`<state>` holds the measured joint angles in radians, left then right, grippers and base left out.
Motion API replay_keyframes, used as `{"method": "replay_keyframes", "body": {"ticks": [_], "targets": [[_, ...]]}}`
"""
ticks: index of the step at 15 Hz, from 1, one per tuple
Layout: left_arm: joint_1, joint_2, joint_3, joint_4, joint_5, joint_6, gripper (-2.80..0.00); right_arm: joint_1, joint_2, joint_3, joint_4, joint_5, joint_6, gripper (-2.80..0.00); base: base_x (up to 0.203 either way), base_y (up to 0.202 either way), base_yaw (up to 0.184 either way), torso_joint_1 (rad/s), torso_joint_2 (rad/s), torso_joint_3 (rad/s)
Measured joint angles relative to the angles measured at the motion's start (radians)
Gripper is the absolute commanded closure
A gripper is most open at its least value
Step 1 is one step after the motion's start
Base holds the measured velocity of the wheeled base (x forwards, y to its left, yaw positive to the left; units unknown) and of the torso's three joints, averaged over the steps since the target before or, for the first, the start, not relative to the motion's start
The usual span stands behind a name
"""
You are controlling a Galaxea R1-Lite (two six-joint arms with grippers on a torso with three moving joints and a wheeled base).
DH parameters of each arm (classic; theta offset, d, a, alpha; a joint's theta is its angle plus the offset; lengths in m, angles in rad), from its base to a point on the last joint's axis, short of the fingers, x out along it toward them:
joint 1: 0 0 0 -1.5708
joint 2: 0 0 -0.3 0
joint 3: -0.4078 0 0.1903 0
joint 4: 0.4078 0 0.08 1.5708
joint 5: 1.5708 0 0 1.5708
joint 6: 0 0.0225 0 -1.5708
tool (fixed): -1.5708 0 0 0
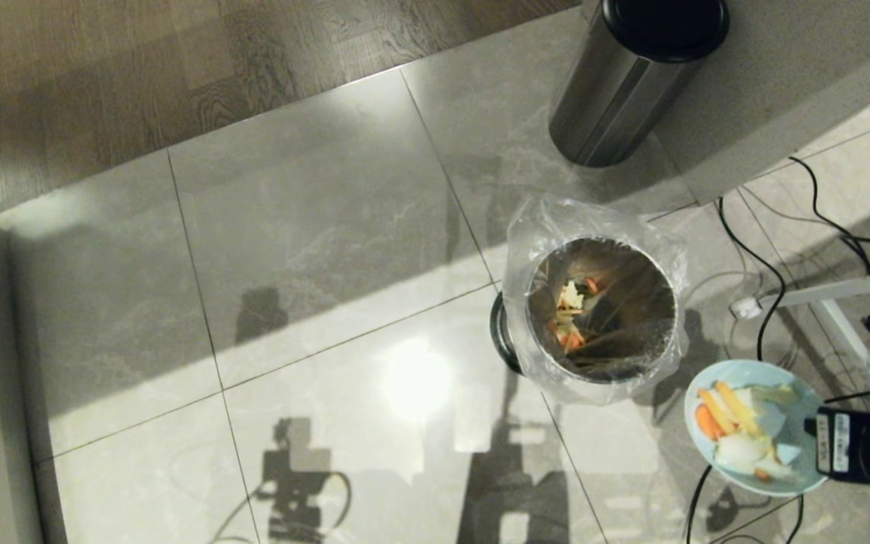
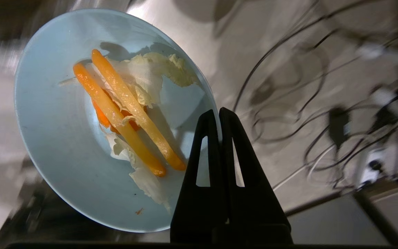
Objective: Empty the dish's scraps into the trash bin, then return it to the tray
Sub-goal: Move the bowl over the trash can
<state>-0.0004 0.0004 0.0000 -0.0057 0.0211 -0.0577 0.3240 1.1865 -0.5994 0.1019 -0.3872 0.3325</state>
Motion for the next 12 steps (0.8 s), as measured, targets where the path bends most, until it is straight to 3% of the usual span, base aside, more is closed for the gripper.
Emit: {"method": "replay_keyframes", "body": {"ticks": [2,4,8,12], "targets": [[0.000,0.000,0.000,0.000,0.000,0.000,0.00,-0.093,0.055,-0.068,-0.072,0.002,-0.121,0.00,0.000,0.000,0.000,0.000,0.00,0.000],[0.000,0.000,0.000,0.000,0.000,0.000,0.00,-0.128,0.106,-0.120,-0.158,0.003,-0.241,0.00,0.000,0.000,0.000,0.000,0.00,0.000],[0.000,0.000,0.000,0.000,0.000,0.000,0.00,-0.137,0.183,-0.198,-0.344,0.005,-0.479,0.00,0.000,0.000,0.000,0.000,0.00,0.000],[0.000,0.000,0.000,0.000,0.000,0.000,0.00,-0.087,0.232,-0.257,-0.461,0.006,-0.631,0.00,0.000,0.000,0.000,0.000,0.00,0.000]]}}
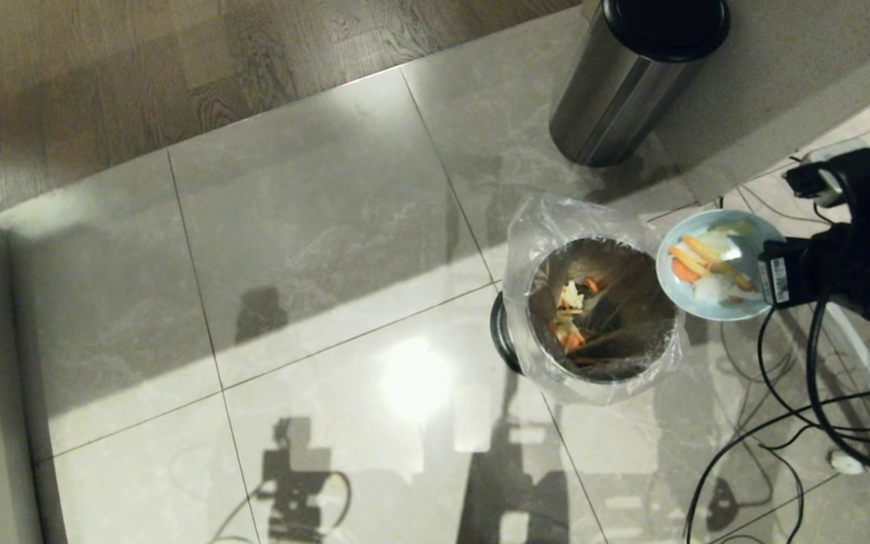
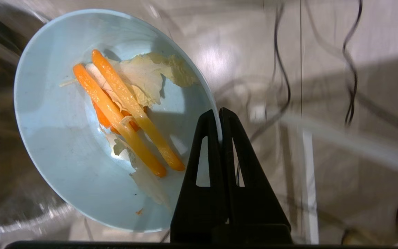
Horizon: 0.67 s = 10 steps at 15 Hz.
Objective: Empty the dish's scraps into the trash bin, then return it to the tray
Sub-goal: Move the bowl over the trash can
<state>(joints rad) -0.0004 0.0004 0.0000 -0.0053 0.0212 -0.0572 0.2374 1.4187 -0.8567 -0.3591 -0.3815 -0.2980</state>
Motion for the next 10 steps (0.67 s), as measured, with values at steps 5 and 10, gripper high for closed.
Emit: {"method": "replay_keyframes", "body": {"ticks": [5,10], "targets": [[0.000,0.000,0.000,0.000,0.000,0.000,0.00,0.111,0.017,-0.026,-0.078,-0.003,-0.116,0.00,0.000,0.000,0.000,0.000,0.00,0.000],[0.000,0.000,0.000,0.000,-0.001,0.000,0.00,0.189,0.036,0.041,-0.313,-0.001,-0.318,0.00,0.000,0.000,0.000,0.000,0.00,0.000]]}}
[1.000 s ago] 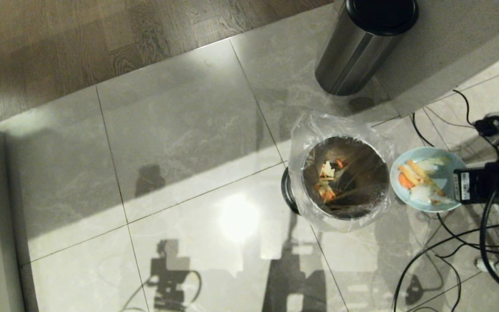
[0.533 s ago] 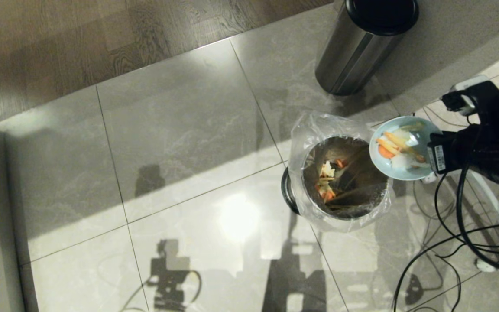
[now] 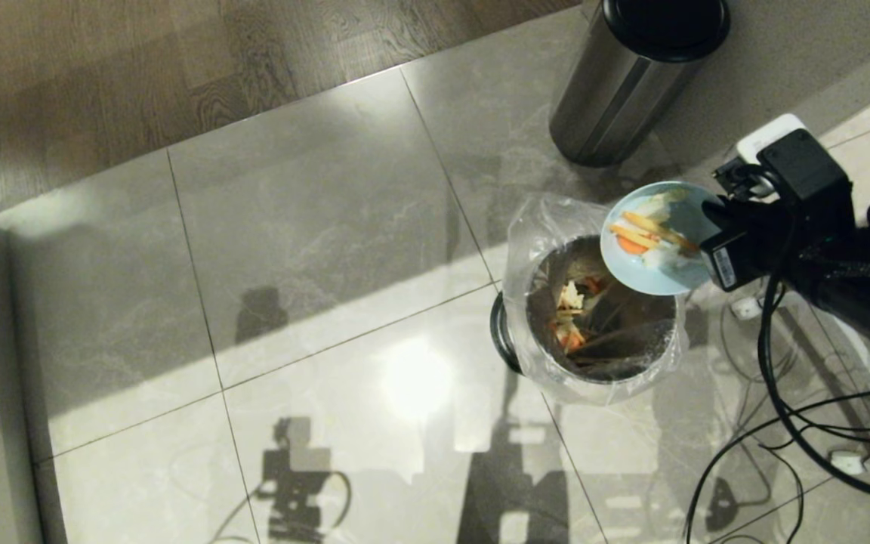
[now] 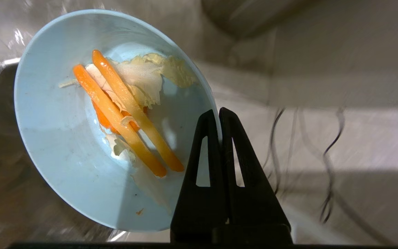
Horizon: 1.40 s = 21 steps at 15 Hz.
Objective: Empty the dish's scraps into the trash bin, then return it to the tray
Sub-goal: Move the bowl over the trash can, then pour the leftover food from the bowl into the trash can
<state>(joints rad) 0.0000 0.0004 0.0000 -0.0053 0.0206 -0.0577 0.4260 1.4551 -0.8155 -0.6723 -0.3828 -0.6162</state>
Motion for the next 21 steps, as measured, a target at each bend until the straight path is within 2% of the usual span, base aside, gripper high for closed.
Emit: {"method": "replay_keyframes", "body": {"ticks": [3,6,10,15,19,21], "targets": [[0.000,0.000,0.000,0.000,0.000,0.000,0.00,0.033,0.013,0.084,-0.180,0.034,-0.081,0.00,0.000,0.000,0.000,0.000,0.00,0.000],[0.000,0.000,0.000,0.000,0.000,0.000,0.00,0.041,0.028,0.156,-0.329,0.165,-0.103,0.00,0.000,0.000,0.000,0.000,0.00,0.000],[0.000,0.000,0.000,0.000,0.000,0.000,0.00,0.028,0.051,0.179,-0.441,0.332,-0.144,0.00,0.000,0.000,0.000,0.000,0.00,0.000],[-0.001,0.000,0.000,0.000,0.000,0.000,0.00,-0.066,0.107,0.203,-0.594,0.614,-0.200,0.00,0.000,0.000,0.000,0.000,0.00,0.000],[0.000,0.000,0.000,0.000,0.000,0.000,0.00,-0.138,0.157,0.228,-0.755,0.898,-0.199,0.00,0.000,0.000,0.000,0.000,0.00,0.000],[0.000,0.000,0.000,0.000,0.000,0.000,0.00,-0.151,0.198,0.228,-0.843,0.997,-0.181,0.00,0.000,0.000,0.000,0.000,0.00,0.000]]}}
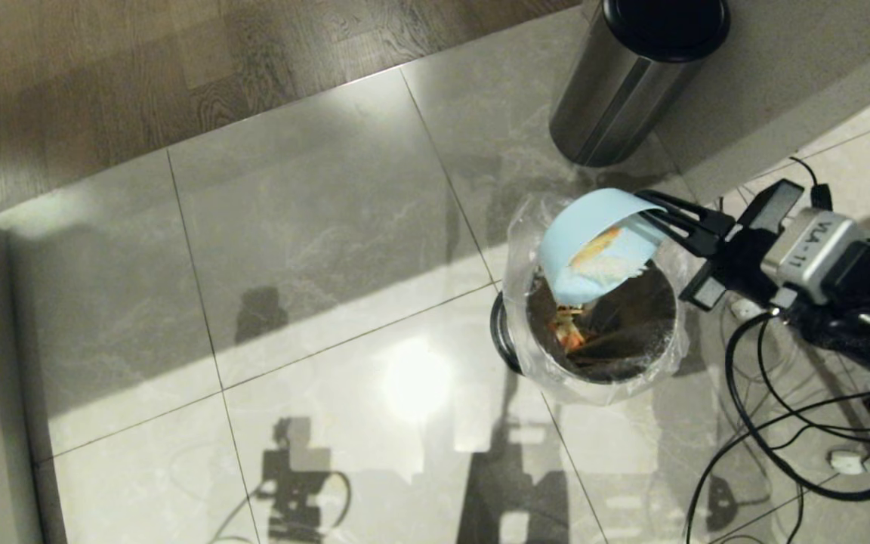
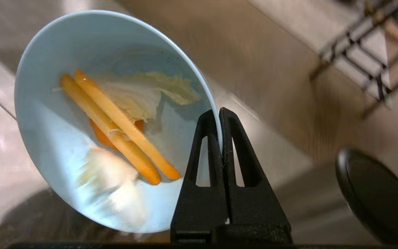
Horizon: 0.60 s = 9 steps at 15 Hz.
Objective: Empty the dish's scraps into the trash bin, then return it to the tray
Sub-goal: Pour the leftover food from the bowl into the trash can
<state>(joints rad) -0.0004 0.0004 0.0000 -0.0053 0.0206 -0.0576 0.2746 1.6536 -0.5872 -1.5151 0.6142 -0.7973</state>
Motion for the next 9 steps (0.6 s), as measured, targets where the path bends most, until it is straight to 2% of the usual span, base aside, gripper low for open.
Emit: {"method": "replay_keyframes", "body": {"ticks": [2,6,9], "targets": [[0.000,0.000,0.000,0.000,0.000,0.000,0.00,-0.016,0.036,-0.005,-0.006,0.087,0.017,0.00,0.000,0.000,0.000,0.000,0.00,0.000],[0.000,0.000,0.000,0.000,0.000,0.000,0.00,-0.053,0.059,-0.057,-0.007,0.174,0.018,0.00,0.000,0.000,0.000,0.000,0.00,0.000],[0.000,0.000,0.000,0.000,0.000,0.000,0.00,-0.107,0.058,-0.076,-0.007,0.269,0.019,0.00,0.000,0.000,0.000,0.000,0.00,0.000]]}}
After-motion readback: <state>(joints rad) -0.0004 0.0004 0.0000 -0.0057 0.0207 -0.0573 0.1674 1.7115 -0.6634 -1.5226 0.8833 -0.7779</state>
